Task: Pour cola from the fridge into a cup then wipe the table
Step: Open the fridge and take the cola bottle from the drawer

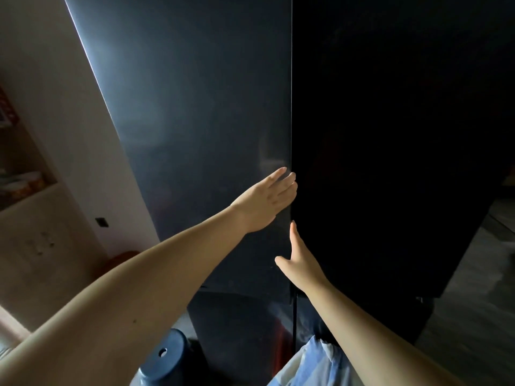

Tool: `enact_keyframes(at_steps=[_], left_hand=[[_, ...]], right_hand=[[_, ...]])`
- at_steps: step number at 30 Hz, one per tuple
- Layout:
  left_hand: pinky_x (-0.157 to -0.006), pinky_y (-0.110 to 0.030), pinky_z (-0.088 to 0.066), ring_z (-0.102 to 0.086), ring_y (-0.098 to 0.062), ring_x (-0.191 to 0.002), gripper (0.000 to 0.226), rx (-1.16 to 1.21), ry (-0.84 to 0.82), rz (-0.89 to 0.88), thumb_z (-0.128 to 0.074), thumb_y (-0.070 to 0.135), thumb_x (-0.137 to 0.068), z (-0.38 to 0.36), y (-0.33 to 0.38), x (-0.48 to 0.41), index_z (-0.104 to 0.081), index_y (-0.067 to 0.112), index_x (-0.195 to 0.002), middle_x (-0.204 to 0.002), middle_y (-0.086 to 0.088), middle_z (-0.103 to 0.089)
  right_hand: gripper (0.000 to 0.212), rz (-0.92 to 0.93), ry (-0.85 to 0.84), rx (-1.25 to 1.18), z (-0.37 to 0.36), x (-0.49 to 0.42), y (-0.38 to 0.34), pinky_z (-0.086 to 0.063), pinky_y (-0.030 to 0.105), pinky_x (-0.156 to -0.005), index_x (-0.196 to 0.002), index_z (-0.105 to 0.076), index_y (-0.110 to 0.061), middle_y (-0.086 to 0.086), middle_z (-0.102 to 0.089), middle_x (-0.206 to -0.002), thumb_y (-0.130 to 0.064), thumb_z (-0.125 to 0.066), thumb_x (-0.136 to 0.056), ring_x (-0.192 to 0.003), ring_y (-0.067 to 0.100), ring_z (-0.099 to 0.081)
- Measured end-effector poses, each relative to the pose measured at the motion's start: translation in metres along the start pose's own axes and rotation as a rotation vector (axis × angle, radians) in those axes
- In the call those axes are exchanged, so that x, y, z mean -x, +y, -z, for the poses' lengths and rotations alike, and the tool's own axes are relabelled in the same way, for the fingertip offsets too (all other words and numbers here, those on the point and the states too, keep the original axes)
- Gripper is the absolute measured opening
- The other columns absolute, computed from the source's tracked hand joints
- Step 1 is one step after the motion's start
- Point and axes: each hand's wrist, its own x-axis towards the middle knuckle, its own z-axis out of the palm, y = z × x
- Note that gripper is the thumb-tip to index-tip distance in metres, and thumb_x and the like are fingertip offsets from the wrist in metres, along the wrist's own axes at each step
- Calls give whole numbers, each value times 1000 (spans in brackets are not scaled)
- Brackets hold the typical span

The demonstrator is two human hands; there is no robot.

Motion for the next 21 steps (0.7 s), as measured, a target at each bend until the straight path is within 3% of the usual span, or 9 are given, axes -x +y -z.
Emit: enact_keyframes(at_steps=[1,3,6,8,10,12,14,18,21], left_hand=[[-109,-54,18,4,-32,-147,63,6,20,-3,-22,36,-100,0,-1,3,-2,6,-151,-161,-7,-7],[-112,-52,11,-6,-31,-147,60,61,116,-19,-27,34,-99,0,-5,13,-14,6,-151,-159,-7,-19],[-116,-42,-22,-43,-22,-133,49,145,315,-14,-49,34,-90,5,-11,27,-55,12,-133,-136,0,-55],[-110,-38,-38,-57,-20,-118,35,265,448,-11,-55,22,-81,10,-9,36,-69,13,-112,-116,1,-66],[-108,-38,-40,-60,-21,-110,28,344,552,27,-52,15,-79,13,-6,50,-71,11,-99,-105,-2,-68],[-111,-39,-36,-55,-22,-109,28,383,617,76,-47,15,-81,14,-4,70,-70,11,-97,-103,-4,-67],[-114,-39,-31,-51,-22,-111,30,408,652,125,-44,17,-84,16,-3,93,-70,11,-97,-103,-6,-68],[-115,-37,-27,-50,-22,-117,30,465,610,178,-46,19,-87,24,6,138,-72,12,-101,-108,-6,-69],[-112,-37,-31,-56,-22,-122,36,437,485,128,-48,25,-89,30,13,166,-70,14,-115,-121,-4,-67]], right_hand=[[85,10,8,-3,-1,4,-1,-33,6,-83,-149,6,-35,-14,-2,-159,-21,-52,-88,-135,10,-35],[81,29,27,0,-3,11,-1,-23,12,-98,-150,0,-30,-12,-7,-159,-21,-52,-89,-142,9,-21],[68,129,158,103,-3,24,-2,-22,14,-103,-149,-23,-17,-2,-29,-153,-18,-55,-89,-139,11,-30],[57,209,302,164,2,29,-5,-26,14,-102,-140,-38,-10,5,-45,-141,-12,-58,-86,-131,17,-42],[55,277,349,159,9,31,-11,-31,18,-106,-136,-41,-10,5,-49,-134,-7,-59,-84,-127,16,-46],[58,358,275,82,15,31,-19,-39,24,-106,-135,-41,-18,-4,-51,-128,-4,-59,-82,-122,6,-48],[56,456,223,35,11,33,-25,-41,22,-102,-131,-44,-21,-9,-52,-121,-1,-60,-82,-117,3,-50],[63,558,307,107,-14,50,-21,-26,9,-106,-135,-41,-11,-3,-45,-131,-2,-66,-78,-127,4,-39],[67,574,343,152,-27,61,-14,-22,15,-111,-138,-40,-1,11,-45,-136,-4,-69,-78,-130,16,-37]])
